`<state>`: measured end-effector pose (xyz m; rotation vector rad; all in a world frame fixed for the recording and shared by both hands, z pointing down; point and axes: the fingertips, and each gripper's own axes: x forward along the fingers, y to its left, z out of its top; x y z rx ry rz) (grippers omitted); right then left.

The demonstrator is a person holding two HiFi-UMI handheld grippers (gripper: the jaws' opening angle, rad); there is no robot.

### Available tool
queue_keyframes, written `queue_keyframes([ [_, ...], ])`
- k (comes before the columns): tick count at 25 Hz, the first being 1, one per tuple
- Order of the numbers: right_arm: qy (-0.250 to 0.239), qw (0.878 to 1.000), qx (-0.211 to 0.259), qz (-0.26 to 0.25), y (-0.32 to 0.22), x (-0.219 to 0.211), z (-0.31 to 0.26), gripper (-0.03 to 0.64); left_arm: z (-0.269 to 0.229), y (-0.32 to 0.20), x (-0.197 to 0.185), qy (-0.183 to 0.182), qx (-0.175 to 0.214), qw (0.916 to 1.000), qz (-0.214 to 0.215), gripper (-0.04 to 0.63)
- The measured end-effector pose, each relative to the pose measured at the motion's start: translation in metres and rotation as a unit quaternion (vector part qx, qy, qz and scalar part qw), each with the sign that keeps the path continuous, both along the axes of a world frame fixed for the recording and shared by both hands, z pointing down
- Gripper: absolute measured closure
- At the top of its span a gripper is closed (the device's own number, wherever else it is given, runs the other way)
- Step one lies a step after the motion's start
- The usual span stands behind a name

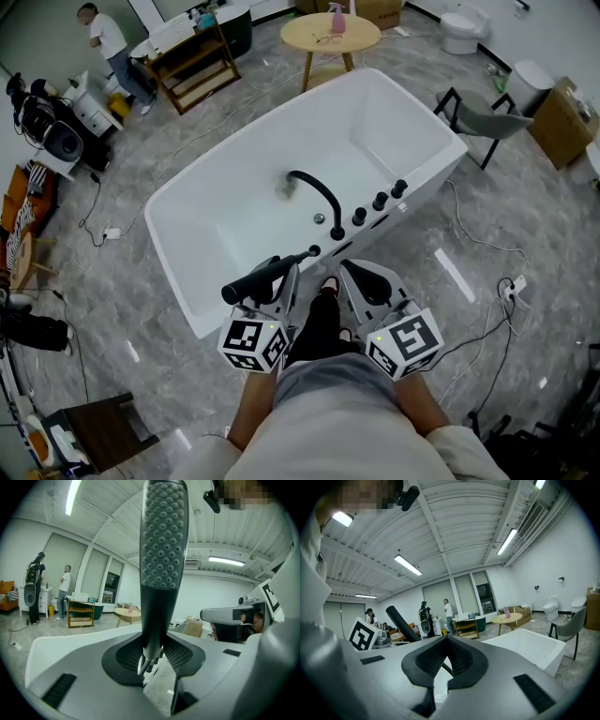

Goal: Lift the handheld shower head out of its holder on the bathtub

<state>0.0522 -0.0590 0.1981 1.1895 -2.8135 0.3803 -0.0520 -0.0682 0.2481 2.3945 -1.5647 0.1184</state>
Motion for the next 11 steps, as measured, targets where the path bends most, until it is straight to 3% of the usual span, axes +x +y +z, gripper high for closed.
queue_keyframes([
  [11, 0.002, 1.0, 0.006, -0.001, -0.0019, 0.0035, -0.0029, 0.598, 0.0019, -0.0001, 0.0025, 0.013, -0.012, 0.9998, -0.002, 0.457],
])
